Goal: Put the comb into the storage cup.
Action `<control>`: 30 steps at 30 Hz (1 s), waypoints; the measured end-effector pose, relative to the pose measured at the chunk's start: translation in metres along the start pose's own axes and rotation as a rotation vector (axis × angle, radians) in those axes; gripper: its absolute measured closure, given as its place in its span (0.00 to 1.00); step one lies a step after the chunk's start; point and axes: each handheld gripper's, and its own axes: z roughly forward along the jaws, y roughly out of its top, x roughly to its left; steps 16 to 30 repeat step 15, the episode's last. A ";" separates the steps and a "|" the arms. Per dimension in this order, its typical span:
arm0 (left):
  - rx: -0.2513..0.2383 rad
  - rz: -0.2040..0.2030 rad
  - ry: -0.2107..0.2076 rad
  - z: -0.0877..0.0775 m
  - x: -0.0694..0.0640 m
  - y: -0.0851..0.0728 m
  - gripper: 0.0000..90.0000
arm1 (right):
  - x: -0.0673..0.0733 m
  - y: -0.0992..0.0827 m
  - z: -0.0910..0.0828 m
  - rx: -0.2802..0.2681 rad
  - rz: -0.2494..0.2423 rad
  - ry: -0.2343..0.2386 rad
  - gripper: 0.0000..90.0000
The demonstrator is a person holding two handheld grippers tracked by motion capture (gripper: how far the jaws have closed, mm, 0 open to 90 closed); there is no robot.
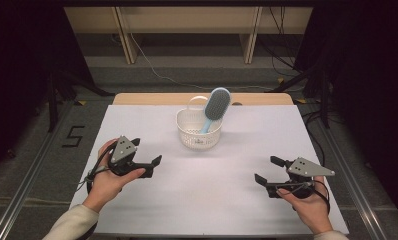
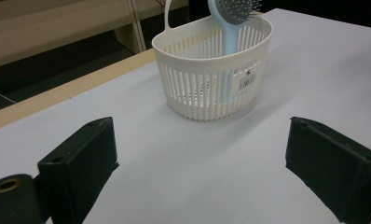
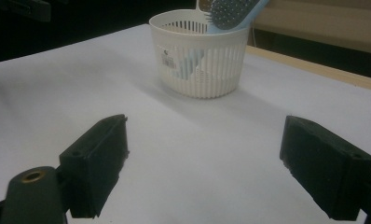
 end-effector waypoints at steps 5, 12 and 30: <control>0.010 0.001 0.006 0.000 0.002 -0.005 0.11 | 0.000 0.000 0.000 0.003 -0.001 0.000 0.17; 0.018 0.000 0.008 0.003 0.004 -0.008 0.12 | -0.002 0.000 0.000 0.000 0.001 -0.003 0.17; 0.017 0.000 0.008 0.003 0.004 -0.008 0.13 | -0.002 0.000 -0.001 -0.001 0.002 -0.003 0.17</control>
